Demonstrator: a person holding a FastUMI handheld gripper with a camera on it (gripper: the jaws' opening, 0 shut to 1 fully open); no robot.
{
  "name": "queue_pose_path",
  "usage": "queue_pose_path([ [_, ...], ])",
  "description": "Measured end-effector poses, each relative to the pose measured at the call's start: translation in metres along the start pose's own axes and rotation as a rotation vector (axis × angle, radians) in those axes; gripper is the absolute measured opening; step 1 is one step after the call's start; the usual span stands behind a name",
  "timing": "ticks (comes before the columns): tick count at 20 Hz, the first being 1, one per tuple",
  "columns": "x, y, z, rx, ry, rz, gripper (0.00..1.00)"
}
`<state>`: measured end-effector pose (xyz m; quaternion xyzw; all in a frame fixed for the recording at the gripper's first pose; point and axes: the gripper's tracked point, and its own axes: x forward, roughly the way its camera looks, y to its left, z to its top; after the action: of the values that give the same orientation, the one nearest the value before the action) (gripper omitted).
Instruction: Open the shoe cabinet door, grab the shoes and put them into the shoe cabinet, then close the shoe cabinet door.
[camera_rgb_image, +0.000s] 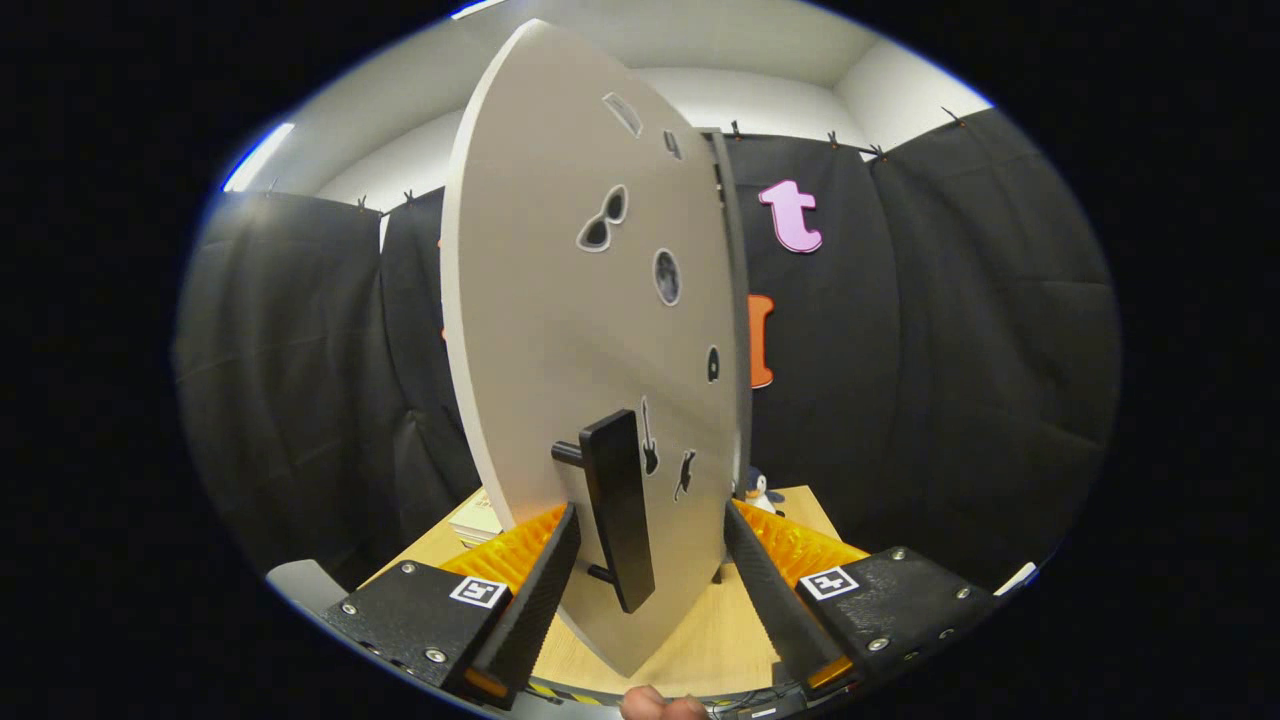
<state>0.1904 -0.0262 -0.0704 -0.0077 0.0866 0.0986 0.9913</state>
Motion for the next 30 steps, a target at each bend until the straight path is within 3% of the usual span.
queue_pose_path([
  [9, 0.049, 0.099, 0.013, 0.015, 0.002, 0.023, 0.92],
  [16, 0.099, 0.149, 0.008, -0.050, 0.011, 0.030, 0.92],
  [21, 0.136, 0.164, 0.017, -0.063, -0.005, 0.029, 0.92],
  [30, 0.158, 0.181, 0.022, -0.047, -0.009, 0.049, 0.93],
])
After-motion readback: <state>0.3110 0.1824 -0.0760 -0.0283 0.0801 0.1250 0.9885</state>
